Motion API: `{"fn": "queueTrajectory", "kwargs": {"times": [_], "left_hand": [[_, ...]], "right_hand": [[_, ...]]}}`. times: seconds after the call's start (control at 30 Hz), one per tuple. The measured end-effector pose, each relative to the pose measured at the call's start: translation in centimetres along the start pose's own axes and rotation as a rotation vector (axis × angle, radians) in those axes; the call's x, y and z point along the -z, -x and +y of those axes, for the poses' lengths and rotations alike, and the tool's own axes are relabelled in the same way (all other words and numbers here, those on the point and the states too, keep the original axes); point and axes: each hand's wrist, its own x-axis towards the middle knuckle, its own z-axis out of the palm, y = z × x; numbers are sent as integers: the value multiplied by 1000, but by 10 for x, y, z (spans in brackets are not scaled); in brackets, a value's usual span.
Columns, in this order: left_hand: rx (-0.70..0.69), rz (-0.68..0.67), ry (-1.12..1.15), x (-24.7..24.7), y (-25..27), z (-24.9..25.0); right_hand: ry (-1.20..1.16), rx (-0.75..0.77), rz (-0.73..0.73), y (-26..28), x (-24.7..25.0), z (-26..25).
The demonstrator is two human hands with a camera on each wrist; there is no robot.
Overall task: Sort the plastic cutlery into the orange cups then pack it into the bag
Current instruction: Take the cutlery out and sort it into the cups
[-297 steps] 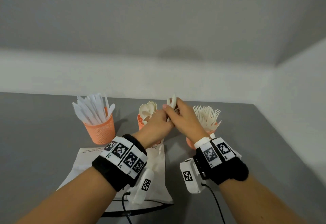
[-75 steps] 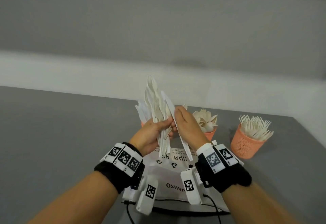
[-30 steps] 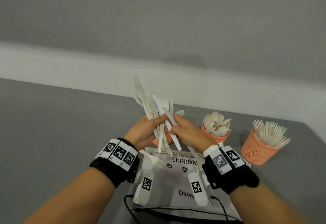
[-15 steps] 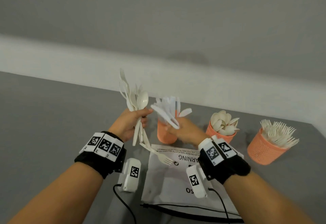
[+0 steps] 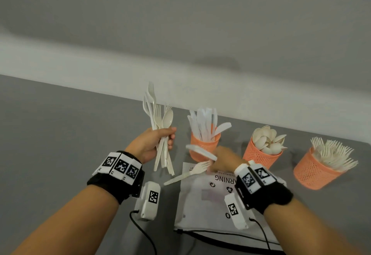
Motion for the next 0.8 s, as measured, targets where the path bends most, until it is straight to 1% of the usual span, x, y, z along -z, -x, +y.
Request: {"fn": "queueTrajectory", "kwargs": {"times": [0.1, 0.13, 0.2, 0.23, 0.3, 0.37, 0.4, 0.43, 0.5, 0.53, 0.57, 0.6, 0.67, 0.73, 0.8], "left_hand": [[19, -9, 35, -1, -1, -2], [36, -38, 71, -3, -2, -3], [68, -164, 91, -9, -3, -6], [80, -239, 71, -13, -2, -8], [98, -370, 52, -22, 1, -11], [103, -445, 51, -31, 3, -14], [104, -446, 48, -36, 4, -14], [102, -418, 34, -41, 5, -14], [59, -296, -43, -49, 4, -15], [29, -220, -88, -51, 3, -16], [-7, -150, -131, -53, 1, -18], [-51, -94, -188, -55, 0, -20], [-142, -25, -332, -59, -1, -24], [-210, -19, -401, -63, 1, -27], [-229, -56, -377, -63, 2, -27]], "right_hand": [[-232, 81, 201, 7, 31, -1], [-312, 101, 262, 7, 38, -2], [-411, 153, 377, 6, 49, -7], [-427, 176, 408, 7, 53, -11], [-452, 195, 435, 4, 56, -18], [-491, 192, 450, 2, 55, -24], [-520, 188, 476, -1, 53, -26], [-546, 179, 532, -2, 52, -28], [-596, 183, 726, 0, 50, -33], [-634, 235, 809, 3, 49, -38], [-657, 310, 846, 8, 49, -44], [-653, 371, 825, 12, 48, -51], [-561, 404, 746, 14, 43, -61], [-495, 387, 736, 9, 40, -66], [-526, 362, 729, 3, 41, -67]]}}
